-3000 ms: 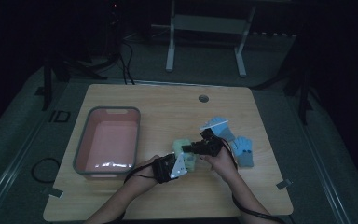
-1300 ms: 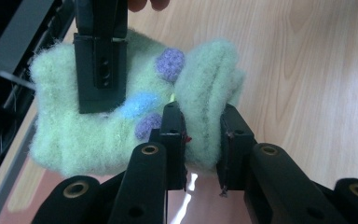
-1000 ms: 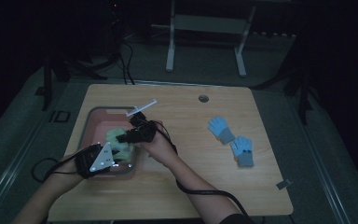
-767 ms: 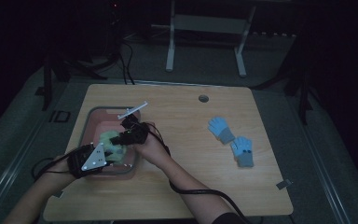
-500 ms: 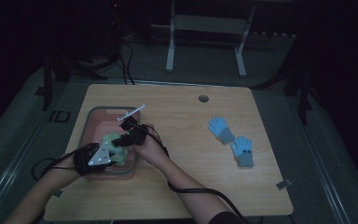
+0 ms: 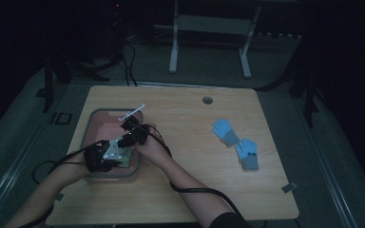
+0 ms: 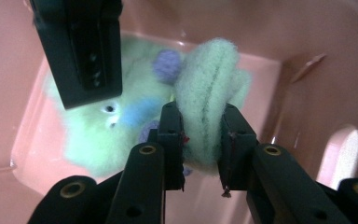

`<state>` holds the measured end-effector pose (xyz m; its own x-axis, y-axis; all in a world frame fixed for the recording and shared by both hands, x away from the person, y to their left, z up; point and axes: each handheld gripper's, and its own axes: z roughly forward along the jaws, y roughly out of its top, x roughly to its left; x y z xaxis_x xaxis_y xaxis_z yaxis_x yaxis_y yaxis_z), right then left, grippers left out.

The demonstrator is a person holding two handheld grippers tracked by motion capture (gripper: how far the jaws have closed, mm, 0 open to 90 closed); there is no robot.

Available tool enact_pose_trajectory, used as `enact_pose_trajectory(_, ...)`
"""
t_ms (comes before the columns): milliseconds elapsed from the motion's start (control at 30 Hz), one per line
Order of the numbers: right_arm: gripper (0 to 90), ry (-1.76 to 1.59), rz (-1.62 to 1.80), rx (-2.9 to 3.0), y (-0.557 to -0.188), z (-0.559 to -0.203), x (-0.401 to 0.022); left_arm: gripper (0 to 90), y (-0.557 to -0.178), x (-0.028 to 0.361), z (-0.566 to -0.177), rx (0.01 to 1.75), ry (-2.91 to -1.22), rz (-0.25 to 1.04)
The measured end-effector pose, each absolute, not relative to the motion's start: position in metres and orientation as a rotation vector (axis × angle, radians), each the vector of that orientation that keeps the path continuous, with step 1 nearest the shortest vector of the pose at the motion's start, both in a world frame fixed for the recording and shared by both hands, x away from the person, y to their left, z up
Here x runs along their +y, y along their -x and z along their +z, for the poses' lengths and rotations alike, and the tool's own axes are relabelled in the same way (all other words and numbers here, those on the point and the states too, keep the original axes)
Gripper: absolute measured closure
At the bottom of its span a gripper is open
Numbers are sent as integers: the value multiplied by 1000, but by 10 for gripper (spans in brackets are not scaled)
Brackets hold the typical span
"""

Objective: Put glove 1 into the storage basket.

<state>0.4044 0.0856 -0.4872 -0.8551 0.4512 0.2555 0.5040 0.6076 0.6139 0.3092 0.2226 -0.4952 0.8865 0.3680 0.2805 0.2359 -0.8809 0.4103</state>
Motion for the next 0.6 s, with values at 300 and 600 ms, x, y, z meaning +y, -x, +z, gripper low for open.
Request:
enact_pose_trajectory(300,484,819,-1128,-2733,-403,-484,76,526,-312,220,-493,539,-2670,473)
enact_pose_trajectory(600,439,797,-1226,-2691,-397,-469,58,166,-311,234,-479,716,-2551,507)
